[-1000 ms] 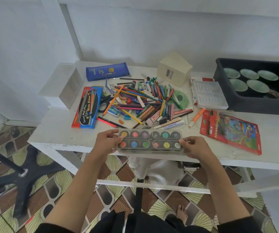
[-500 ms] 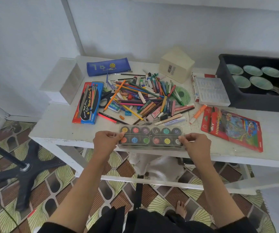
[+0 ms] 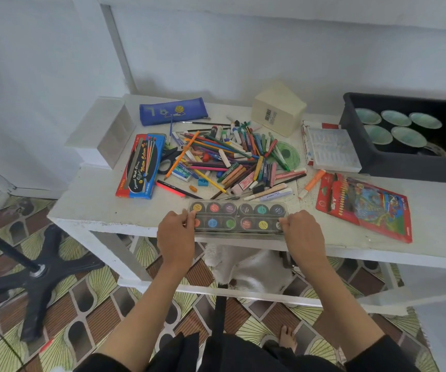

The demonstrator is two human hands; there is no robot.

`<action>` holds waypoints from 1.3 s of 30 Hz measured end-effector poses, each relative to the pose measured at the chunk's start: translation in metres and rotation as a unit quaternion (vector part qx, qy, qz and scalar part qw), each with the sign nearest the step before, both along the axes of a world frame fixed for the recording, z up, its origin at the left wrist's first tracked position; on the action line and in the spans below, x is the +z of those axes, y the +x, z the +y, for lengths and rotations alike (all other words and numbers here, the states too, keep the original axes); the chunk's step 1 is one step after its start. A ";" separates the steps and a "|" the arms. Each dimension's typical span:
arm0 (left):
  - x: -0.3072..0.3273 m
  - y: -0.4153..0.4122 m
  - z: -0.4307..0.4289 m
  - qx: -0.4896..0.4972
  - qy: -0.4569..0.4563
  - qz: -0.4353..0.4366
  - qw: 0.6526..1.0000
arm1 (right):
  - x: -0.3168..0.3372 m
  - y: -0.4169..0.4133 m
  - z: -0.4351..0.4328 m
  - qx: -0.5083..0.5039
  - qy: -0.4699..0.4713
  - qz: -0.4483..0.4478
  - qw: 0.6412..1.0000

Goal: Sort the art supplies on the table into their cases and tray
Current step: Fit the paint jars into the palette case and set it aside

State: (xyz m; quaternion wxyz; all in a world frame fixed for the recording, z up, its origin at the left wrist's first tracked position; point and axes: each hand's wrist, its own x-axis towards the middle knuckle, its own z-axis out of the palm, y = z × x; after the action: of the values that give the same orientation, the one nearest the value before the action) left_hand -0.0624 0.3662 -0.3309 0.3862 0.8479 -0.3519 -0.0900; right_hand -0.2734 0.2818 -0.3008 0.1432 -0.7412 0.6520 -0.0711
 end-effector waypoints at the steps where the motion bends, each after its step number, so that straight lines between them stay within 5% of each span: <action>1: 0.000 0.001 0.001 0.001 -0.003 0.005 1.000 | 0.002 0.000 0.002 0.020 0.003 0.000 1.000; 8: -0.006 0.009 0.002 -0.020 -0.029 0.038 0.999 | 0.008 0.011 -0.016 0.341 0.009 0.110 0.934; 12: -0.005 0.011 0.002 -0.036 -0.054 0.001 0.998 | -0.002 0.024 -0.032 0.405 -0.042 0.118 0.906; 18: 0.000 -0.001 -0.003 -0.057 -0.066 0.015 0.996 | -0.005 0.008 -0.045 0.410 -0.031 -0.010 0.912; 25: 0.015 -0.049 -0.034 -0.156 -0.177 0.108 0.966 | 0.029 -0.073 -0.055 0.316 -0.092 -0.062 0.942; 30: 0.009 -0.119 -0.078 -0.304 -0.119 0.105 0.939 | 0.040 -0.173 -0.066 0.156 -0.141 -0.090 0.973; 39: -0.002 -0.306 -0.178 -0.543 -0.069 -0.089 0.832 | 0.022 -0.348 -0.086 -0.143 -0.145 0.001 0.979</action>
State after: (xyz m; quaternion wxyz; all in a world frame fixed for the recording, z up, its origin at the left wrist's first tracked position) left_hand -0.3682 0.1881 -0.3332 0.2994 0.4957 -0.7939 -0.1854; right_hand -0.6218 0.1961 -0.2792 0.0222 -0.6532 0.7343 -0.1836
